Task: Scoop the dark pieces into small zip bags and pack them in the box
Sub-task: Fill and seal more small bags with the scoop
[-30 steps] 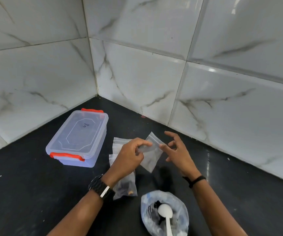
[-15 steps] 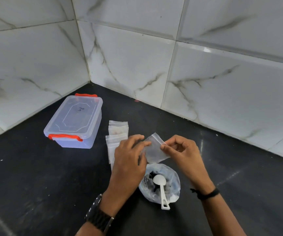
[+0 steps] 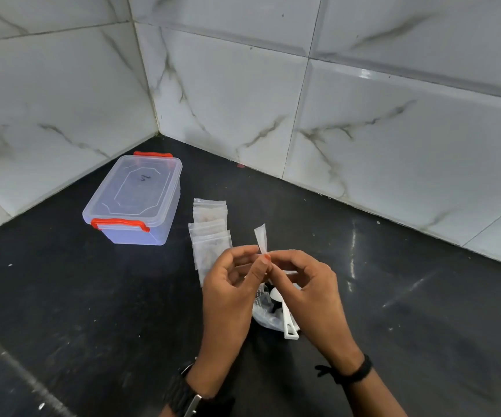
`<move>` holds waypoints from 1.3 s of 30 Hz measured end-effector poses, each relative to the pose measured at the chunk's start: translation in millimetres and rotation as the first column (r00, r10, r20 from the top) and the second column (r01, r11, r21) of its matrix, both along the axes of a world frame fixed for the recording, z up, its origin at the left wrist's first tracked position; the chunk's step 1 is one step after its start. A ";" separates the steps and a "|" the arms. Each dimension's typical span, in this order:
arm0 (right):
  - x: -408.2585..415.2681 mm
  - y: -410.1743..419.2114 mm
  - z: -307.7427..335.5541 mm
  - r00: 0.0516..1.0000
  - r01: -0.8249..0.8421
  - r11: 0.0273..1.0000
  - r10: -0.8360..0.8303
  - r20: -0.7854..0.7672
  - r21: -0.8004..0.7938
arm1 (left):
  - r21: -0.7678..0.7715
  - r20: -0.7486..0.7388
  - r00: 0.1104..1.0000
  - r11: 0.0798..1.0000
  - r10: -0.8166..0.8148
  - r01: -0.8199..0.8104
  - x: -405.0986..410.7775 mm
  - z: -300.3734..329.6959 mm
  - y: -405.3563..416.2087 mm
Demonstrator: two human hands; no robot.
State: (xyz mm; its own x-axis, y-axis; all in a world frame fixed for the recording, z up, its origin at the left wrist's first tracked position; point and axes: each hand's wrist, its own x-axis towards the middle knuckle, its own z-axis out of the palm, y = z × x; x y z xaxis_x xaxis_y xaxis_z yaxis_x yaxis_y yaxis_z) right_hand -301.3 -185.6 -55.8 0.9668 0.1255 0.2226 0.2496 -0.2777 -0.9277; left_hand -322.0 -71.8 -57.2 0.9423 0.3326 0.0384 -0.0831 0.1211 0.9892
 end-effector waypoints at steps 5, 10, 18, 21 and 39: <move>-5.1 -4.7 4.2 0.999 -0.035 0.999 0.035 0.019 0.001 | -0.031 -0.001 1.000 0.999 -0.020 0.020 -1.4 0.9 4.4; -6.4 -6.8 4.6 1.000 -0.006 1.000 0.005 0.021 0.020 | -0.082 0.008 0.998 0.995 -0.064 0.065 -3.8 0.9 5.5; -5.5 -8.2 5.3 1.000 -0.018 1.000 0.019 -0.005 0.023 | -0.092 -0.017 0.996 0.992 -0.087 0.086 -4.7 -1.7 7.9; -5.0 -9.1 6.8 0.999 -0.043 0.999 0.043 0.002 0.007 | -0.090 -0.016 0.995 0.991 -0.099 0.097 -4.4 -1.7 10.2; -7.6 -10.6 6.8 0.999 -0.048 0.998 0.048 0.009 -0.029 | 0.040 0.000 0.993 0.992 -0.118 0.118 -4.9 -3.1 9.8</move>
State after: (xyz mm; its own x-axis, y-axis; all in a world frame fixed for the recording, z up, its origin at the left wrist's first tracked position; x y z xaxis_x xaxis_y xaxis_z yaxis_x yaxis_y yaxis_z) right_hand -308.9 -196.2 -49.0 0.9573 0.1785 0.2275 0.2723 -0.2917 -0.9169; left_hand -326.8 -62.0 -60.2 0.9747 0.2177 0.0515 -0.0728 0.0909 0.9932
